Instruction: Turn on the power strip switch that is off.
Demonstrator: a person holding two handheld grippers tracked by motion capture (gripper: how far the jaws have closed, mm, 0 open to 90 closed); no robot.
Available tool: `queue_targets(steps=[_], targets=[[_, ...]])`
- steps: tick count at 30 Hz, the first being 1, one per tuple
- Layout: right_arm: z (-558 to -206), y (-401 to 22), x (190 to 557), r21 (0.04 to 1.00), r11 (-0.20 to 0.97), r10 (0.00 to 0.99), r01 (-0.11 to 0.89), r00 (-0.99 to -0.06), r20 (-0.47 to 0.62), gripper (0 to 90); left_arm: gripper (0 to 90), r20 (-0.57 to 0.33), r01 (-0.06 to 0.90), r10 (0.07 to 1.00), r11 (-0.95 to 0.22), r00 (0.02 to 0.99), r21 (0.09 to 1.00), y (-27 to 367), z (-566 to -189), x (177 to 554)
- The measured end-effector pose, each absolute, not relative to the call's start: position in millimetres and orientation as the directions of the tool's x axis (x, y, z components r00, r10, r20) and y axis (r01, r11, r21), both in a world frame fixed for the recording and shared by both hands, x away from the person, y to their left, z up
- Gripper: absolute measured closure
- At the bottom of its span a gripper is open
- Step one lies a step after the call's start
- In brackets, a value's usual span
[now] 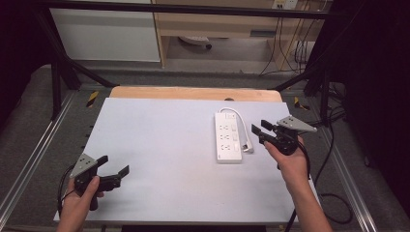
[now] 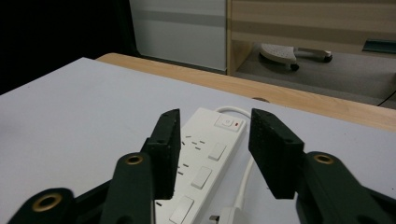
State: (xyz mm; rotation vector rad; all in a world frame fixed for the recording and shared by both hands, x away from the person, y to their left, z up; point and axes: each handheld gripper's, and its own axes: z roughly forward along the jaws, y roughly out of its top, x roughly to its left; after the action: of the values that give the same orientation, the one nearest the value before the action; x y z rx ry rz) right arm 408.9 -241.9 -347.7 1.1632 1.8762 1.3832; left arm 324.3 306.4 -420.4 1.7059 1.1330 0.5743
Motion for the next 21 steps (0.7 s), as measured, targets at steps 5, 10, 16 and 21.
queue_targets(steps=[5, 10, 16, 21], targets=[[-347.4, -240.0, 415.2, 0.942, 0.098, 0.869, 0.321, -0.489, 0.077, 65.8, 6.5, -0.119, 0.422, 0.883, -0.096, 0.454, 0.901, 306.5, -420.5, 325.0], [-348.6, -235.9, 421.1, 0.946, 0.103, 0.871, 0.309, -0.487, 0.064, 73.5, 6.5, -0.122, 0.422, 0.882, -0.093, 0.455, 0.902, 306.8, -420.7, 325.2], [-351.6, -229.8, 425.8, 0.95, 0.117, 0.875, 0.29, -0.483, 0.04, 81.4, 6.5, -0.122, 0.424, 0.882, -0.095, 0.456, 0.901, 306.5, -420.1, 324.7], [-354.0, -224.5, 430.0, 0.951, 0.131, 0.871, 0.282, -0.49, 0.025, 86.3, 6.5, -0.12, 0.422, 0.881, -0.096, 0.457, 0.901, 306.4, -420.0, 324.6]])
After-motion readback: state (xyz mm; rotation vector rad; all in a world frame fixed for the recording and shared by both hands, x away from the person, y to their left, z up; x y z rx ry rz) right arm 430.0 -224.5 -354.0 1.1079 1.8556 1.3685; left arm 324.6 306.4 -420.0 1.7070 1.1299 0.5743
